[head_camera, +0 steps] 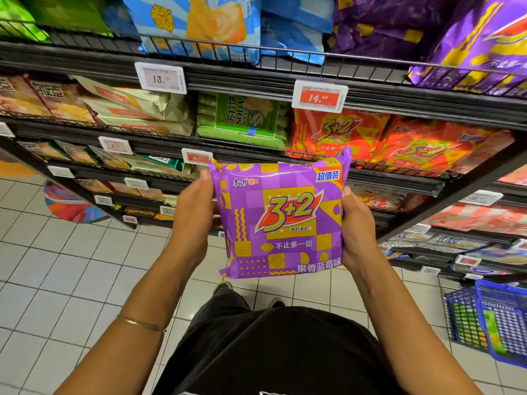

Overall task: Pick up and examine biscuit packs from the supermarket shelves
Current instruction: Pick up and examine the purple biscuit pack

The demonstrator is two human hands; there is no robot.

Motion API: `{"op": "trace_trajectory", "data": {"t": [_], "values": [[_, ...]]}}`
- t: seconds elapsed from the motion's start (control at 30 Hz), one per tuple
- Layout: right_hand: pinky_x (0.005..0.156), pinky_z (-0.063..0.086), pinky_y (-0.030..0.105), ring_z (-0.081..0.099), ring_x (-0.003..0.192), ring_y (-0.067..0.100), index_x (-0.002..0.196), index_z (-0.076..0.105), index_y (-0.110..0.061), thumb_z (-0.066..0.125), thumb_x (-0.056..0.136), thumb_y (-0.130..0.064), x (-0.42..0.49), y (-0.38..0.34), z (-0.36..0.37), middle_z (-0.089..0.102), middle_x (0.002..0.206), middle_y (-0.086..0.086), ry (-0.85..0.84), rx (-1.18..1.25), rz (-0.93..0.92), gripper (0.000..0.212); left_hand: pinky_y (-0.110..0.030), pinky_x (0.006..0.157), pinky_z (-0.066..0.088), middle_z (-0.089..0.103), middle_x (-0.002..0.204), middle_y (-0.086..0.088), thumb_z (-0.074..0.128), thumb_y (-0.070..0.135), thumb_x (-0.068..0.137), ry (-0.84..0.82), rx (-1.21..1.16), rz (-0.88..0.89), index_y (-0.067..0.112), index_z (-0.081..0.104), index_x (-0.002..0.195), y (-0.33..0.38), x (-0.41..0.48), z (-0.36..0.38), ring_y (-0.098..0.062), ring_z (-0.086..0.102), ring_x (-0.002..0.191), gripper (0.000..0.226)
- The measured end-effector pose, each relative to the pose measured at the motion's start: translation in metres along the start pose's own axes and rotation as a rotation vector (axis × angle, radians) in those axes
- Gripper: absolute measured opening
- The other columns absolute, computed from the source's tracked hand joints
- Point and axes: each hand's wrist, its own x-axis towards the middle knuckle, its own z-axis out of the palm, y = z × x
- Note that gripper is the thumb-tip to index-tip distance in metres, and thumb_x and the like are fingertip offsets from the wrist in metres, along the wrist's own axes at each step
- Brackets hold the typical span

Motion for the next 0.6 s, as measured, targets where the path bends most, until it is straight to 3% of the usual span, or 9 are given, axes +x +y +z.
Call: {"op": "trace_trajectory", "data": {"t": [0.1, 0.17, 0.23, 0.3, 0.4, 0.5, 0.6], "values": [[0.068, 0.061, 0.036, 0.075, 0.07, 0.019, 0.074, 0.073, -0.026, 0.051, 0.107, -0.039, 0.002, -0.002, 0.001, 0.077, 0.076, 0.0, -0.016, -0.001, 0.006, 0.042, -0.062, 0.101, 0.054, 0.078, 0.108, -0.014, 0.038, 0.075, 0.097, -0.088, -0.087, -0.121, 0.032, 0.078, 0.092, -0.007, -0.013, 0.005, -0.039, 0.073, 0.107, 0.06], [0.069, 0.06, 0.035, 0.074, 0.068, 0.018, 0.085, 0.069, -0.02, 0.051, 0.108, -0.036, 0.002, -0.004, 0.002, 0.076, 0.077, 0.001, -0.033, -0.01, -0.007, 0.033, -0.07, 0.104, 0.048, 0.074, 0.112, -0.024, 0.043, 0.08, 0.092, -0.102, -0.044, -0.102, 0.014, 0.073, 0.104, -0.007, -0.019, 0.009, -0.046, 0.071, 0.108, 0.074], [0.068, 0.06, 0.034, 0.074, 0.069, 0.018, 0.095, 0.065, -0.015, 0.05, 0.108, -0.033, 0.004, -0.006, 0.003, 0.076, 0.079, 0.001, -0.065, -0.008, -0.023, 0.026, -0.069, 0.102, 0.05, 0.076, 0.107, -0.023, 0.041, 0.077, 0.095, -0.072, -0.027, -0.079, 0.007, 0.07, 0.108, -0.007, -0.02, 0.01, -0.044, 0.073, 0.102, 0.077], [0.068, 0.061, 0.034, 0.074, 0.071, 0.018, 0.096, 0.064, -0.015, 0.05, 0.108, -0.032, 0.005, -0.008, 0.002, 0.076, 0.081, 0.002, -0.094, -0.01, -0.027, 0.025, -0.067, 0.1, 0.052, 0.079, 0.1, -0.015, 0.039, 0.073, 0.096, -0.041, -0.049, -0.075, 0.018, 0.075, 0.098, -0.007, -0.016, 0.01, -0.04, 0.075, 0.098, 0.066], [0.075, 0.059, 0.039, 0.073, 0.076, 0.021, 0.102, 0.065, -0.013, 0.051, 0.107, -0.032, 0.004, -0.011, 0.002, 0.075, 0.083, 0.004, -0.103, -0.029, -0.027, 0.024, -0.063, 0.099, 0.055, 0.079, 0.1, -0.015, 0.037, 0.068, 0.101, -0.045, -0.028, -0.066, 0.019, 0.076, 0.097, -0.01, -0.01, 0.007, -0.037, 0.076, 0.096, 0.062], [0.083, 0.059, 0.045, 0.074, 0.086, 0.027, 0.114, 0.066, -0.008, 0.049, 0.108, -0.036, 0.003, -0.01, 0.003, 0.077, 0.096, 0.011, -0.077, -0.047, -0.027, 0.033, -0.055, 0.096, 0.059, 0.081, 0.098, -0.008, 0.036, 0.068, 0.1, -0.035, -0.055, -0.082, 0.032, 0.078, 0.087, -0.014, -0.004, 0.004, -0.029, 0.078, 0.093, 0.057], [0.09, 0.058, 0.05, 0.075, 0.092, 0.029, 0.115, 0.065, -0.007, 0.047, 0.108, -0.041, 0.002, -0.008, 0.002, 0.077, 0.105, 0.014, -0.071, -0.043, -0.008, 0.039, -0.052, 0.087, 0.063, 0.081, 0.101, -0.007, 0.041, 0.068, 0.1, -0.012, -0.156, -0.153, 0.032, 0.08, 0.088, -0.019, -0.001, 0.002, -0.029, 0.079, 0.092, 0.054]]}}
